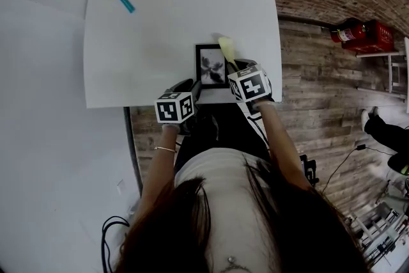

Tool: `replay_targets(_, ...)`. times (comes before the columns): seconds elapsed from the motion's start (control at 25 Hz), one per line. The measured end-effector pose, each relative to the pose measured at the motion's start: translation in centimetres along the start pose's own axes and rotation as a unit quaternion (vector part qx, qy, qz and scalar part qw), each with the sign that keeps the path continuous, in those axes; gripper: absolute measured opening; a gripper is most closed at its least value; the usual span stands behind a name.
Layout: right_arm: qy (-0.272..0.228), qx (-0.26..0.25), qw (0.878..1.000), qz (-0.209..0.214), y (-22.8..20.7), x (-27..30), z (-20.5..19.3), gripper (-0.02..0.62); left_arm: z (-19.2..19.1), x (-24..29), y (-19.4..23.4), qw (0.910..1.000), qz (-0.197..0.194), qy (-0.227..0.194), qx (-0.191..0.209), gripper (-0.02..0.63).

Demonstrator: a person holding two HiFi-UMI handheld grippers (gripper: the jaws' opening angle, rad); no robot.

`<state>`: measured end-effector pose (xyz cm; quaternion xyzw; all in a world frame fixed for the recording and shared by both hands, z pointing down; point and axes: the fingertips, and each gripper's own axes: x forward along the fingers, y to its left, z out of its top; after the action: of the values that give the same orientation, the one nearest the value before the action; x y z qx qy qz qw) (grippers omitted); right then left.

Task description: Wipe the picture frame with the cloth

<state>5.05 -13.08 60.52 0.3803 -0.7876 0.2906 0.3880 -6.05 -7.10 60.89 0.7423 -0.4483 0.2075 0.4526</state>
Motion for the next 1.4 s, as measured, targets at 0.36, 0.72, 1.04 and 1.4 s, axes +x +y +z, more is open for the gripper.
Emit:
replay_targets(0.36, 0.005, 0.000, 1.000, 0.000, 0.4, -0.2, -0.5, 0.040, 0.0, 0.0, 0.1, 1.0000, -0.001, 0.000, 0.001, 0.118)
replay_targets(0.72, 0.009, 0.001, 1.000, 0.000, 0.9, -0.5, -1.4, 0.040, 0.1, 0.0, 0.2, 1.0000, -0.002, 0.000, 0.002, 0.118)
replay_targets(1.04, 0.013, 0.000, 1.000, 0.000, 1.2, -0.8, -2.0, 0.040, 0.1, 0.0, 0.2, 1.0000, 0.000, -0.002, 0.001, 0.118)
replay_targets(1.4, 0.017, 0.002, 1.000, 0.000, 1.6, -1.2, -2.9, 0.040, 0.1, -0.1, 0.0, 1.0000, 0.000, -0.002, 0.001, 0.118)
